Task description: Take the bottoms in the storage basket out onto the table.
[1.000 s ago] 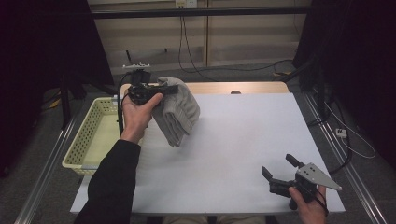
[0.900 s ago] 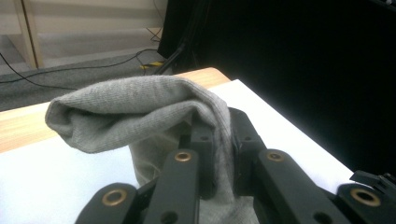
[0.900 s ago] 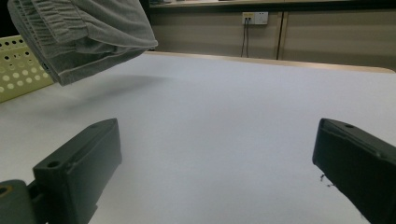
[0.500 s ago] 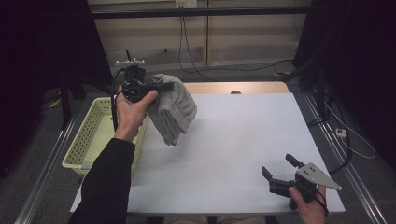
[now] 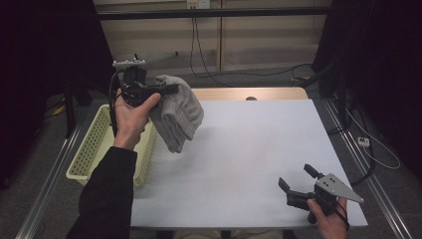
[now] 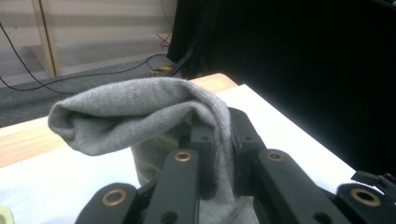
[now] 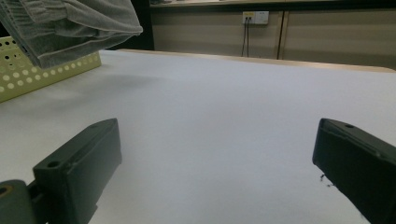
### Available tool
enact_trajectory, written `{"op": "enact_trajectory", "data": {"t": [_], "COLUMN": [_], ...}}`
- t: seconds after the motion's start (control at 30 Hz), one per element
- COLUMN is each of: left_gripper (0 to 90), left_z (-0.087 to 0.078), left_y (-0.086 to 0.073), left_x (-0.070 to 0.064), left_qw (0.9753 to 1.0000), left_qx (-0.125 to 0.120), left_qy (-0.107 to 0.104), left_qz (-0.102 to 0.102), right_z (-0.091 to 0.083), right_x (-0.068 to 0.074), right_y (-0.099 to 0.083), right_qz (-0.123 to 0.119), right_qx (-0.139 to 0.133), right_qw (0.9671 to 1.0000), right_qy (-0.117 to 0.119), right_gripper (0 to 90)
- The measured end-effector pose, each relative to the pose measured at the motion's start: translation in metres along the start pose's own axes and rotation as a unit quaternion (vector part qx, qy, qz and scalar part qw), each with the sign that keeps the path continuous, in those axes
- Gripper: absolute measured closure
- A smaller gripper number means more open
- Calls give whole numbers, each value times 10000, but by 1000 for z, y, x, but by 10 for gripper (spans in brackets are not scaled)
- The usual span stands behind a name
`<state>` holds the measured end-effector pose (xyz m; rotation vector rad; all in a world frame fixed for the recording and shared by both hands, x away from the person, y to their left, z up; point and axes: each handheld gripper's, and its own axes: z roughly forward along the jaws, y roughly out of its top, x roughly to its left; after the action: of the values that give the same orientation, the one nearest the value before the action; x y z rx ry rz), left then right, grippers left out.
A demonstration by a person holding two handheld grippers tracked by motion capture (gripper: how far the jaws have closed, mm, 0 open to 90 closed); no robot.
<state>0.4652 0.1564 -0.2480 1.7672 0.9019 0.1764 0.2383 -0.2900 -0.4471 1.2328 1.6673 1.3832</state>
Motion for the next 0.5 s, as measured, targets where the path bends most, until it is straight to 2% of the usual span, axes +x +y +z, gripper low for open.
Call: {"op": "enact_trajectory", "data": {"t": [0.5], "left_gripper": [829], "left_z": [-25], "left_y": [12], "left_x": [-3], "left_qw": [9997], "left_qx": [-121], "left_qy": [137], "left_qz": [176], "right_z": [0], "right_x": [0], "right_y": [0], "right_qz": [-1], "right_qx": [-1], "right_qw": [10000], "right_qy": [-5], "right_gripper": [9]}}
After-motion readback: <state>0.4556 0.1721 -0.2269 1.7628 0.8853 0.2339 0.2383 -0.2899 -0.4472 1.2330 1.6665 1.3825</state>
